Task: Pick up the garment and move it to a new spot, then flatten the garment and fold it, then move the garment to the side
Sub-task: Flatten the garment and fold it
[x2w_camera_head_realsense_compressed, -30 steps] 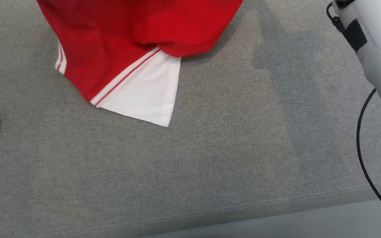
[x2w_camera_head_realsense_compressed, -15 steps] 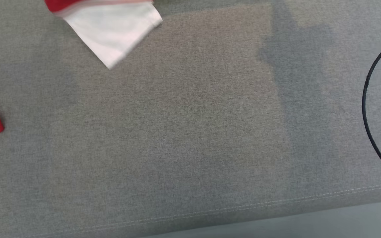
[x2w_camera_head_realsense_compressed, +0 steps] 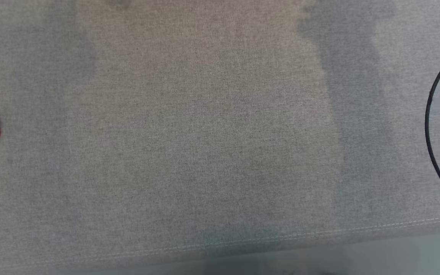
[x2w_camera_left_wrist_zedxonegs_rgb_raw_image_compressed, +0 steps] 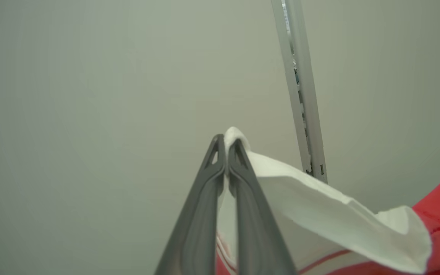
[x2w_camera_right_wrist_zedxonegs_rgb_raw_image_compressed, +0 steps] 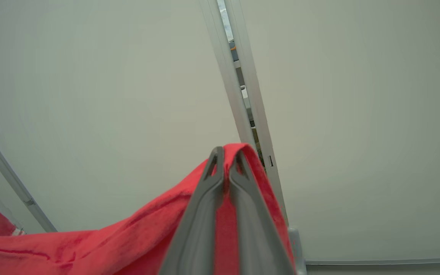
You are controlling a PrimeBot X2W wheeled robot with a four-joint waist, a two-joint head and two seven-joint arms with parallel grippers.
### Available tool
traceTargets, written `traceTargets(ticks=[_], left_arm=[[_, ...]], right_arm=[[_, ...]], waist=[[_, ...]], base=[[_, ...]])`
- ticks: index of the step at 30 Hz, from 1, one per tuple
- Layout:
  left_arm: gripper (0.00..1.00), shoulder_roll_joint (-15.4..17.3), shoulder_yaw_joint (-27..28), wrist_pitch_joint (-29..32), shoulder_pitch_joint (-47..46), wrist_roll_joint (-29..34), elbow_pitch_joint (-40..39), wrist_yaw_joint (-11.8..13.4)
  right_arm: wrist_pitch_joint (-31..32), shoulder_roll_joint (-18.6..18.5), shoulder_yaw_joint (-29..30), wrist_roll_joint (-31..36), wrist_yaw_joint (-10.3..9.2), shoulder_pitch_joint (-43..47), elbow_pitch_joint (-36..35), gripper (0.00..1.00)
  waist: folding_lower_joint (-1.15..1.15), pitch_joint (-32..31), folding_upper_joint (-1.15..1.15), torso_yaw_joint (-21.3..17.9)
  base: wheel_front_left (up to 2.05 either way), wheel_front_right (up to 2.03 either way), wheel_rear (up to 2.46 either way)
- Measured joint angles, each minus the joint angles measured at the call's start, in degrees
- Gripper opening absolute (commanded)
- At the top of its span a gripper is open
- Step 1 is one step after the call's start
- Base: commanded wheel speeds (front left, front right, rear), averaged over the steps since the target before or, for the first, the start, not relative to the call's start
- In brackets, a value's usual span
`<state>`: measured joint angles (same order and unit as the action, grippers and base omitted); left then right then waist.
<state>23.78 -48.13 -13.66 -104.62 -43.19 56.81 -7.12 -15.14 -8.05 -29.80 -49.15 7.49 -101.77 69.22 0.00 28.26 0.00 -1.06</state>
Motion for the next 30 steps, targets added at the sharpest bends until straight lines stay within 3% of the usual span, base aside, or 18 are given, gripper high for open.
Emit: traceTargets(ticks=[6,14,20,25,30], left_arm=[[0.0,-0.3,2.5,-1.1,6.6,-3.8,-1.6,-0.2],[0.0,3.8,9.1,-1.3,20.8,-6.0,-9.3,-0.3],[0.0,6.2,18.7,-1.3,40.8,-6.7,-20.7,2.5],[0.0,6.0,25.1,-1.3,58.9,-5.3,-31.4,5.5],[0.0,2.7,31.2,-1.3,75.1,-3.6,-41.5,8.5]], right_arm=[[0.5,0.0,-3.0,-2.1,0.0,6.5,-5.1,0.0],[3.0,-3.1,-8.9,-9.6,0.0,19.6,-15.7,0.0],[2.7,-7.5,-12.6,-16.6,0.0,33.2,-23.9,0.0],[1.7,-10.6,-14.8,-21.2,0.0,43.8,-29.5,0.0],[0.8,-13.3,-15.9,-23.8,0.0,52.9,-34.1,0.0]], waist=[[0.0,1.0,0.0,0.3],[0.0,-2.2,0.0,-0.3],[0.0,-7.1,0.0,-1.1],[0.0,-11.3,0.0,-1.8],[0.0,-15.1,0.0,-2.5]], base=[[0.0,0.0,0.0],[0.0,0.0,0.0],[0.0,0.0,0.0],[0.0,0.0,0.0],[0.0,0.0,0.0]])
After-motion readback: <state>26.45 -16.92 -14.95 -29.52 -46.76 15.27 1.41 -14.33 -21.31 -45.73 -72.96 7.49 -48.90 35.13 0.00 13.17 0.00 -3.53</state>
